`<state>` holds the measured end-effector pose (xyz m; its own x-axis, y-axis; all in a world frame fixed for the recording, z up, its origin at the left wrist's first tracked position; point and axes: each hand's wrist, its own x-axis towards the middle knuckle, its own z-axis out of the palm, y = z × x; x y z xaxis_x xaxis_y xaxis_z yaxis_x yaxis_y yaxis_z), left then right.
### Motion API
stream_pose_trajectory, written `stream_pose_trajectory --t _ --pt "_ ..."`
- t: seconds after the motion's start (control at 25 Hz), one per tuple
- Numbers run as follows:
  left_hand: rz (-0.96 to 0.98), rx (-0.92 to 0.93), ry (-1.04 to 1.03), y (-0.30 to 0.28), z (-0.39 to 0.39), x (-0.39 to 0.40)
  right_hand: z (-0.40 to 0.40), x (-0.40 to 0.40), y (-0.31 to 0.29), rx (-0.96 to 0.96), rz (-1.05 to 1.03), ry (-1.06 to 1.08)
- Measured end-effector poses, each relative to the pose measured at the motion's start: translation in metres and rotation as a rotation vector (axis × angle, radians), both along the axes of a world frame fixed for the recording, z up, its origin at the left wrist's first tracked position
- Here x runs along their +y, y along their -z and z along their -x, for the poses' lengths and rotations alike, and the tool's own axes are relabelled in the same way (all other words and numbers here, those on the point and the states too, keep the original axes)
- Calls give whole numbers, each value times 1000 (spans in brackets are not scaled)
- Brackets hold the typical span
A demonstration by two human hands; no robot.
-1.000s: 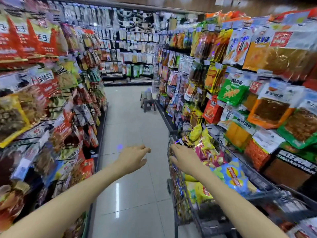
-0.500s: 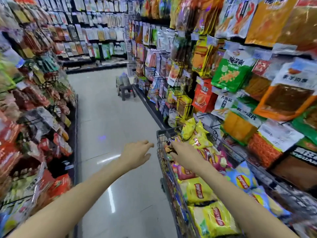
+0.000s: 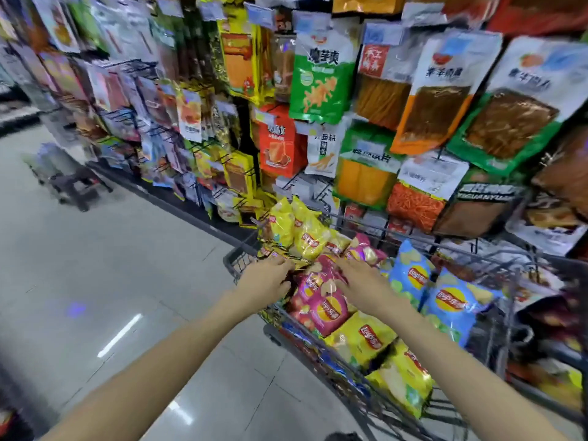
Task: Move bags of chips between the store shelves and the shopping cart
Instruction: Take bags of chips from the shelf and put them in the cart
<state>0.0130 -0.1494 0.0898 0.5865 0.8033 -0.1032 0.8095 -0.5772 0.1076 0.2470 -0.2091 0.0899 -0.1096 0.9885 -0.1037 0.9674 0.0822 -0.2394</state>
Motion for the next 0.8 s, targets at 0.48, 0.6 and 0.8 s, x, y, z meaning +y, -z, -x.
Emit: stream_pose_trajectory --t 0.48,0.6,0.8 --pt "240 -11 347 90 -123 -2 -94 -105 74 81 155 590" --pt "330 64 411 107 -139 -22 -94 -136 86 115 199 724" --pt "490 186 306 129 -146 -31 -69 -157 105 157 395 921"
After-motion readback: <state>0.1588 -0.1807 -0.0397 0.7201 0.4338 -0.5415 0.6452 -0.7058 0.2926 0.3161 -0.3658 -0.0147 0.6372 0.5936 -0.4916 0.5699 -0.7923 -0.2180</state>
